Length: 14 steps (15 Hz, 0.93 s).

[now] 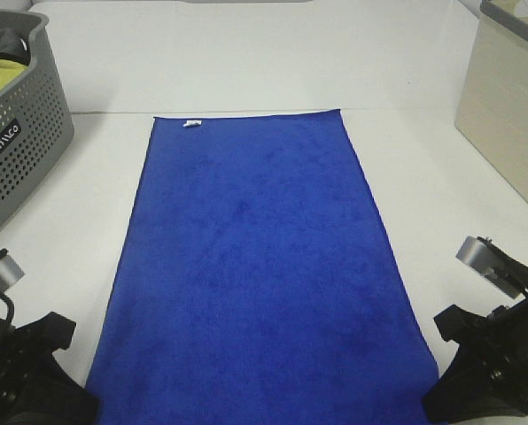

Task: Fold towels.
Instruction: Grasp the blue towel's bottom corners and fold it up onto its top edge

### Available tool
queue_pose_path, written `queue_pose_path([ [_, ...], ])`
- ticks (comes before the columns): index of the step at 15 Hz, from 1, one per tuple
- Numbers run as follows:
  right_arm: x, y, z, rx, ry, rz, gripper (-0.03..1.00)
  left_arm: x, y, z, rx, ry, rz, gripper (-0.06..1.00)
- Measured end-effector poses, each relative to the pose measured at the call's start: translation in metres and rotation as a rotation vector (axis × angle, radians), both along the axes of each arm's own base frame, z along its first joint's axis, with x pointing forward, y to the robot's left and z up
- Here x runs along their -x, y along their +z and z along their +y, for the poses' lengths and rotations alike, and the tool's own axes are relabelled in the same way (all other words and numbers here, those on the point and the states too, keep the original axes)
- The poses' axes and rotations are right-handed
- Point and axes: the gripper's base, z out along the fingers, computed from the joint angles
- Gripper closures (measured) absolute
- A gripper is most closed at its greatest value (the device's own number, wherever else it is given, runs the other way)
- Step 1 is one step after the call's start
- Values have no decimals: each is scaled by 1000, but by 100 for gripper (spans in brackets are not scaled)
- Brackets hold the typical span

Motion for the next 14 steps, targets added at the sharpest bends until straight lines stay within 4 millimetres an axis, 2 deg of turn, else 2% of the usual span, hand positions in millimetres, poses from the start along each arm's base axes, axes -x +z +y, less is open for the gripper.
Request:
queue_pose_path([
  [1,-6,4,0,1,4,-31,95,-4,3,-2,15,5,-4,94],
  [4,-63,38,2,-18,20,-191,95,-52,34,-10,50,56,-114,94],
  [6,-111,63,2,-23,38,-264,95,-89,56,-14,37,57,-185,94],
  [11,-224,99,2,-10,76,-387,95,-177,70,-23,-50,45,-285,94],
  [14,-279,100,4,-28,81,-451,95,-224,75,-27,-76,69,-391,94],
])
